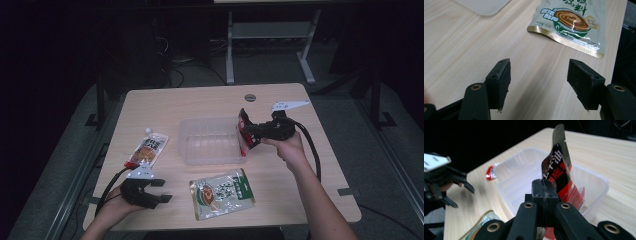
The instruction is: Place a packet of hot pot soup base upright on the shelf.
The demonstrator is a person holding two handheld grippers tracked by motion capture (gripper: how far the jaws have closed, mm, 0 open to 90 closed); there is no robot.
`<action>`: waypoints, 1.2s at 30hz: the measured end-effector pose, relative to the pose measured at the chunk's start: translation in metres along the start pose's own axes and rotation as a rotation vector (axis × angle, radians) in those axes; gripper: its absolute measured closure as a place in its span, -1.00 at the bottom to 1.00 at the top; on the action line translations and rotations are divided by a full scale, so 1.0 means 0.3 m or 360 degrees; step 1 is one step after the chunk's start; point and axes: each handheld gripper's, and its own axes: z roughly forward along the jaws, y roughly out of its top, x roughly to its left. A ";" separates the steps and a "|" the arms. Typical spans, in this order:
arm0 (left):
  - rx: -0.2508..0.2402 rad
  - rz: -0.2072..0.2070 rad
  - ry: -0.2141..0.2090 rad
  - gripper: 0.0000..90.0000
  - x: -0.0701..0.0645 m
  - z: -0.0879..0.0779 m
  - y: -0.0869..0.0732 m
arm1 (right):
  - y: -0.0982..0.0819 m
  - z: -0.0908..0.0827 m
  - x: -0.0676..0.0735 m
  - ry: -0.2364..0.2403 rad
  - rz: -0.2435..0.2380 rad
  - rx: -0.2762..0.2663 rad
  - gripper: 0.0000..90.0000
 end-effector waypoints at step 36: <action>0.0030 -0.0009 -0.0031 -0.27 0.008 0.012 -0.009 | -0.066 0.030 -0.016 -0.0212 0.0039 0.0085 -0.60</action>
